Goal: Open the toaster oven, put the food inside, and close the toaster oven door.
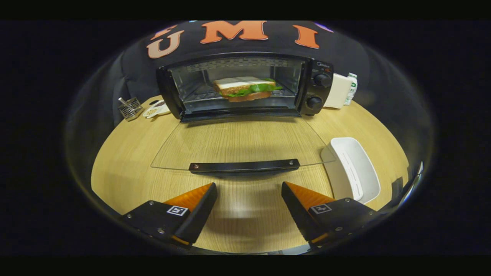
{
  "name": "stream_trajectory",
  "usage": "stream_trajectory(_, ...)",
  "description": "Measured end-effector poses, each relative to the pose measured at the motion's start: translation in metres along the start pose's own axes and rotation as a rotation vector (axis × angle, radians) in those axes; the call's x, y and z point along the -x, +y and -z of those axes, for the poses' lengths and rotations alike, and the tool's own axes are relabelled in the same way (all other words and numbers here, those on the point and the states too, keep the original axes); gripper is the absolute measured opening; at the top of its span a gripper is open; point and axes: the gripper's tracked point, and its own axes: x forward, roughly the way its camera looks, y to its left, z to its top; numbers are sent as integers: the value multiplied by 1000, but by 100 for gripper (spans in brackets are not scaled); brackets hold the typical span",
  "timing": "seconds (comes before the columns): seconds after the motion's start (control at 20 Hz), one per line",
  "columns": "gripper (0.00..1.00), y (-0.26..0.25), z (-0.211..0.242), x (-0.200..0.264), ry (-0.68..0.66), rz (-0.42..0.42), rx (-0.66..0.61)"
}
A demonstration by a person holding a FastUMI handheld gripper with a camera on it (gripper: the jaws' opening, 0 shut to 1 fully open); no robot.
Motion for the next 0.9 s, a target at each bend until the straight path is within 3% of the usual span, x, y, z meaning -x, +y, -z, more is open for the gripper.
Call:
stream_trajectory(0.45, 100, 3, -18, 8, 0, -13, 12)
stream_trajectory(0.9, 100, 5, -83, 36, -86, -31, -16)
